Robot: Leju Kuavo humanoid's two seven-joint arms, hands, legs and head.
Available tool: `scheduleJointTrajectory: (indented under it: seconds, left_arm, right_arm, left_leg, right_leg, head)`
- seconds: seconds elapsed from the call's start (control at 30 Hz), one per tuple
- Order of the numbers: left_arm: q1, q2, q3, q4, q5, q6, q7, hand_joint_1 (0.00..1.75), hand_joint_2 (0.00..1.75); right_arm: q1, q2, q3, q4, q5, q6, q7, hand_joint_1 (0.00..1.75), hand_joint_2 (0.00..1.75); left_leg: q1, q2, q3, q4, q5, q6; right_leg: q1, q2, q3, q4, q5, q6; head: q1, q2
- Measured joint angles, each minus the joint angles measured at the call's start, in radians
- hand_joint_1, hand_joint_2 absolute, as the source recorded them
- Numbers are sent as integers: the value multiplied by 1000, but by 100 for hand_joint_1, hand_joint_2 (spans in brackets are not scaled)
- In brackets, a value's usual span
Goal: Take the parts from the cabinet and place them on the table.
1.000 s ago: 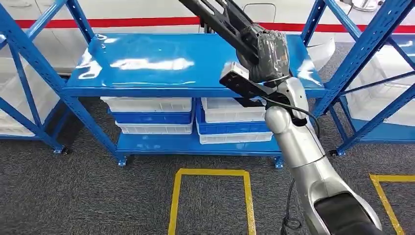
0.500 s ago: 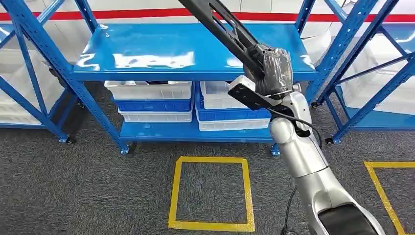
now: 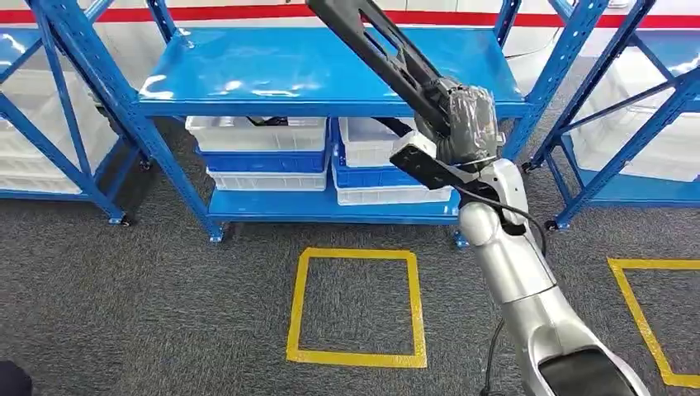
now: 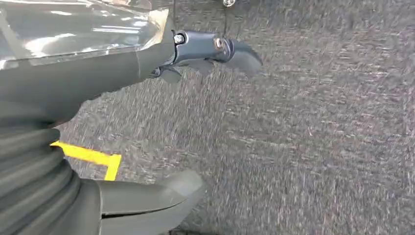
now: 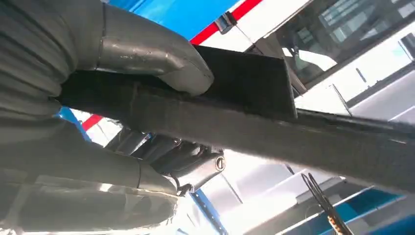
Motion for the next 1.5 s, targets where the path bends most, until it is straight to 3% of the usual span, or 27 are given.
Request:
scheduleJointTrajectory:
  seconds: [0.03,0.13,0.2,0.27,0.33,0.37,0.4,0.43,0.5,0.53,0.57,0.63,0.7,0.77,0.83,0.87,0.9,1.03,1.07,1.13,1.17,1.23,1.3,1.37,1.4,1.43,1.5]
  left_arm:
    - [-2,-4,-1,0,-9,-3,3,0,175]
    - [-13,-9,-5,0,-32,-10,14,0,175]
    - [-17,-11,-7,0,-35,-11,16,0,175]
    - [-16,-14,-5,0,-16,-7,7,0,175]
    - [-15,-13,2,0,3,-5,-7,0,175]
    - [-15,-10,3,-1,7,-4,-11,0,175]
    - [-15,-9,7,-1,12,-3,-14,0,175]
    - [-9,-6,11,-1,17,0,-18,0,175]
    - [7,-5,27,-1,34,7,-23,0,175]
    - [16,0,34,-1,42,10,-26,0,175]
    - [25,0,42,-1,46,11,-29,0,175]
    - [38,3,57,-1,56,12,-38,0,175]
    - [46,6,69,-1,63,12,-44,0,175]
    - [51,6,77,-1,65,12,-47,0,175]
    - [56,8,86,-1,69,14,-51,0,175]
    - [57,9,91,-1,72,14,-54,0,175]
    - [56,13,96,-1,75,14,-59,0,175]
    - [66,14,104,-1,74,23,-69,0,175]
    - [69,12,105,-1,74,24,-74,0,175]
    - [69,10,107,-1,74,23,-83,0,175]
    - [69,9,107,-1,72,23,-84,0,175]
    - [70,8,107,-1,64,23,-84,0,175]
    - [70,6,106,-1,62,23,-84,0,175]
    - [70,5,106,-1,59,23,-84,0,175]
    - [69,7,107,-1,59,23,-84,0,175]
    - [68,8,106,-1,58,23,-84,0,175]
    - [70,8,106,-1,56,23,-85,0,175]
  right_arm:
    - [16,-13,-9,-11,-4,-4,0,175,175]
    - [64,-52,-40,-63,-3,-6,6,175,175]
    - [77,-68,-50,-90,-4,4,11,175,175]
    - [39,-70,-48,-100,-36,70,17,175,175]
    - [-57,-58,-34,-92,-53,106,27,175,175]
    - [-90,-53,-31,-90,-56,112,30,175,175]
    - [-127,-47,-27,-88,-62,116,32,175,175]
    - [-144,-45,-26,-82,-71,117,32,175,175]
    - [-162,-32,-14,-58,-88,119,24,175,175]
    - [-169,-22,-8,-43,-93,119,19,175,175]
    - [-181,-11,-1,-29,-95,119,13,175,175]
    - [-201,13,15,-1,-84,116,13,175,175]
    - [-221,38,32,32,-77,112,13,175,175]
    - [-227,55,44,51,-74,111,14,175,175]
    - [-242,75,53,71,-66,110,20,175,175]
    - [-252,82,56,79,-63,109,24,175,175]
    - [-265,88,60,87,-60,104,26,175,175]
    - [-284,104,69,114,-61,91,26,175,175]
    - [-286,103,69,121,-63,91,26,175,175]
    - [-294,100,69,138,-66,89,25,175,175]
    - [-296,99,69,144,-66,85,23,175,175]
    - [-294,96,69,158,-66,80,17,175,175]
    - [-293,94,69,167,-66,77,16,175,175]
    - [-293,94,69,173,-67,73,14,175,175]
    - [-295,93,69,174,-67,72,14,175,175]
    - [-295,95,71,175,-67,71,13,175,175]
    - [-293,92,70,179,-67,69,13,175,175]
  left_leg:
    - [13,7,-2,-17,20,14]
    - [5,8,-41,-20,54,33]
    - [4,12,-70,-19,75,32]
    - [5,18,-99,-16,95,25]
    - [7,31,-131,-4,112,13]
    - [4,32,-143,4,117,7]
    - [1,35,-160,11,126,1]
    - [1,31,-160,8,139,-3]
    - [2,26,-162,5,156,-9]
    - [3,25,-168,4,157,-14]
    - [7,22,-180,27,111,-23]
    - [12,19,-214,160,-9,-35]
    - [12,18,-249,312,-77,-40]
    - [12,18,-225,327,-56,-35]
    - [11,14,-108,176,9,-17]
    - [8,7,-54,101,16,-5]
    - [4,2,-13,38,-14,9]
    - [-11,3,-15,4,8,23]
    - [4,12,-12,-18,28,19]
    - [1,14,-30,-25,49,29]
    - [0,14,-43,-24,59,28]
    - [1,15,-67,-23,75,25]
    - [5,15,-85,-21,90,17]
    - [10,15,-100,-11,99,7]
    - [6,15,-109,-1,100,2]
    - [3,14,-120,9,103,-3]
    - [5,13,-123,4,117,-15]
  right_leg:
    - [6,-2,-8,8,-12,0]
    - [5,5,-72,177,-155,-30]
    - [5,6,-103,313,-203,-22]
    - [1,6,-63,300,-161,8]
    - [-11,5,38,153,-111,33]
    - [-16,6,86,79,-119,34]
    - [2,16,133,7,-149,24]
    - [2,14,122,13,-147,14]
    - [6,10,115,20,-138,11]
    - [-9,6,101,15,-131,-2]
    - [-8,4,102,19,-122,-15]
    - [-4,3,82,20,-104,-43]
    - [3,3,59,22,-86,-50]
    - [8,3,40,24,-73,-50]
    - [14,4,23,28,-60,-50]
    - [15,4,20,28,-56,-48]
    - [17,4,13,28,-49,-41]
    - [10,1,8,17,-24,-12]
    - [15,-1,0,29,-31,-12]
    - [13,5,-49,120,-104,-22]
    - [12,6,-84,216,-150,-27]
    - [9,6,-117,337,-195,-20]
    - [4,5,-56,268,-175,1]
    - [-5,5,71,71,-125,25]
    - [-7,5,96,12,-135,22]
    - [3,15,97,15,-123,3]
    - [6,15,89,23,-116,-15]
  head:
    - [0,0]
    - [5,0]
    - [5,0]
    - [7,0]
    - [6,0]
    - [6,0]
    - [6,0]
    - [6,0]
    - [6,0]
    - [7,0]
    - [4,0]
    - [3,0]
    - [3,0]
    - [3,0]
    - [3,0]
    - [3,0]
    - [4,0]
    - [4,0]
    - [4,0]
    - [10,0]
    - [10,0]
    - [10,0]
    - [10,0]
    - [10,0]
    - [10,0]
    - [7,0]
    - [8,0]
